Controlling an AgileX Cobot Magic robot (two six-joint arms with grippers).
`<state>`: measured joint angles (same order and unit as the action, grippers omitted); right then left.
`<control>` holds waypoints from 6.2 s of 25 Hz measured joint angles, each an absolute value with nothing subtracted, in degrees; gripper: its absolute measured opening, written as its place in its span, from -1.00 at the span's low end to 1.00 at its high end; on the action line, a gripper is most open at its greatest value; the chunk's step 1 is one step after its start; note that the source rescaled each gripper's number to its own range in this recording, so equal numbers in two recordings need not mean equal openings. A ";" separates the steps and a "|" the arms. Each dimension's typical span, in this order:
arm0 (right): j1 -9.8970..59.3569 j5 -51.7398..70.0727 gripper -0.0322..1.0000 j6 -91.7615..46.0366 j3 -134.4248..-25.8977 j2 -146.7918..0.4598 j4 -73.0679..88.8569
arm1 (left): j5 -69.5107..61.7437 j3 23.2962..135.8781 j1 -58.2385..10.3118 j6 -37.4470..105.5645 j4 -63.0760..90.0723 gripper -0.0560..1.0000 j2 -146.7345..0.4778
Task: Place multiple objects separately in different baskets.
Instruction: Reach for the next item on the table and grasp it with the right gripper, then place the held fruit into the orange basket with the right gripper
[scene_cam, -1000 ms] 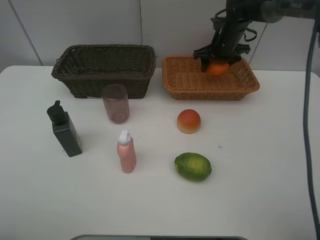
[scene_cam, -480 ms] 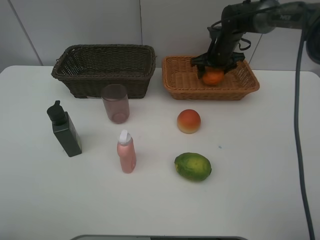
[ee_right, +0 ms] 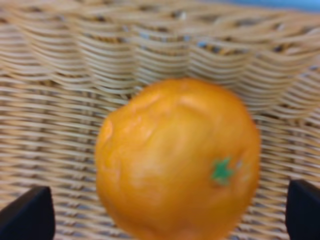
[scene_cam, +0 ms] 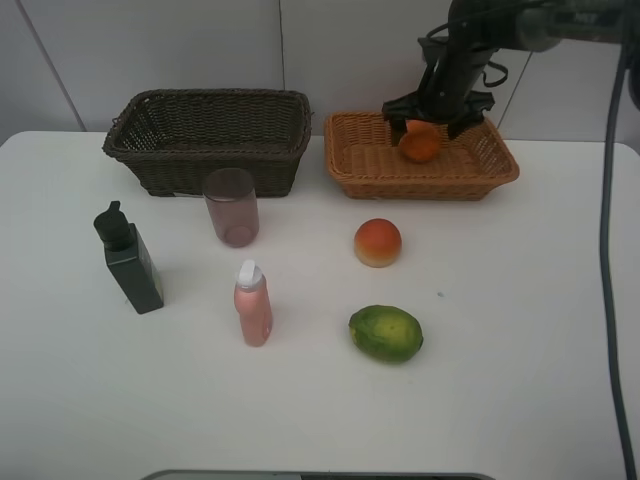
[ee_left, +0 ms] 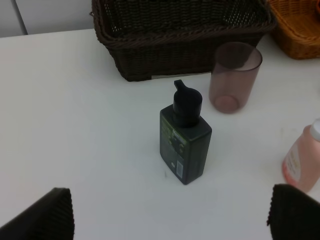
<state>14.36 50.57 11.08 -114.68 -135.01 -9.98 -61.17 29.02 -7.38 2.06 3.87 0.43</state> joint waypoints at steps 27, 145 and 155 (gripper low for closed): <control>27.28 49.99 0.85 19.42 -75.89 -105.92 -8.91 | -61.17 29.02 -7.38 2.06 4.00 1.00 0.43; 12.94 48.04 -0.90 15.76 -99.54 -127.60 -13.91 | -61.15 29.02 -7.38 2.06 4.00 1.00 0.43; 12.92 46.65 0.92 15.76 -99.61 -127.60 -15.31 | -61.15 29.02 -7.38 2.06 4.00 1.00 0.43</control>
<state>12.92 46.65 15.76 -99.61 -127.60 -15.31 -61.15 29.02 -7.38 2.06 4.00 0.43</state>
